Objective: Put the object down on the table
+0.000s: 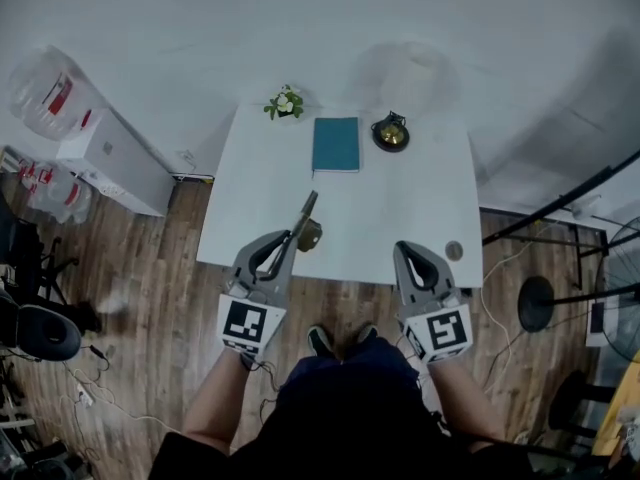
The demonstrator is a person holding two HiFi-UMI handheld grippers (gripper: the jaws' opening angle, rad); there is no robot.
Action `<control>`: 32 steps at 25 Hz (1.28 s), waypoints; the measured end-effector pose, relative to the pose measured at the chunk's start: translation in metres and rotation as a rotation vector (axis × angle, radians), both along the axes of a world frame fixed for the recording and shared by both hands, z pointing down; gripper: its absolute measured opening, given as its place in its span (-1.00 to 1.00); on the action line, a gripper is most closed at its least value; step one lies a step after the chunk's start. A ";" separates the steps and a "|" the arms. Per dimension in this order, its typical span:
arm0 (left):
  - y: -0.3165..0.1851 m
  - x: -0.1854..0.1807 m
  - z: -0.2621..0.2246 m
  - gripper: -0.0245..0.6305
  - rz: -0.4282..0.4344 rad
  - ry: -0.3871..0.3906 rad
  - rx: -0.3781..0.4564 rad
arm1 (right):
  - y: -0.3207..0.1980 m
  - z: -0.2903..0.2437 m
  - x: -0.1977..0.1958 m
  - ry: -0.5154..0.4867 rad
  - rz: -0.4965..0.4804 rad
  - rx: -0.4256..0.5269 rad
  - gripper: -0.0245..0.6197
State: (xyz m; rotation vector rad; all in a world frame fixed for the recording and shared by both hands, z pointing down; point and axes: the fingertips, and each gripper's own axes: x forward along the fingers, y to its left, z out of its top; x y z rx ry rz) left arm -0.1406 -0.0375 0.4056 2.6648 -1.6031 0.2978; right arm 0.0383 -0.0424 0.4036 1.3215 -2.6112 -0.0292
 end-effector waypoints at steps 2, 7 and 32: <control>-0.018 0.001 0.009 -0.85 0.004 -0.011 -0.015 | -0.014 0.005 0.001 -0.002 0.007 -0.014 -0.91; -0.056 0.016 0.027 -0.85 0.011 -0.062 0.000 | -0.047 0.021 0.012 -0.026 0.002 -0.033 -0.91; -0.161 0.080 0.209 -0.85 0.088 -0.439 -0.198 | -0.171 0.073 0.068 -0.047 -0.015 -0.200 -0.91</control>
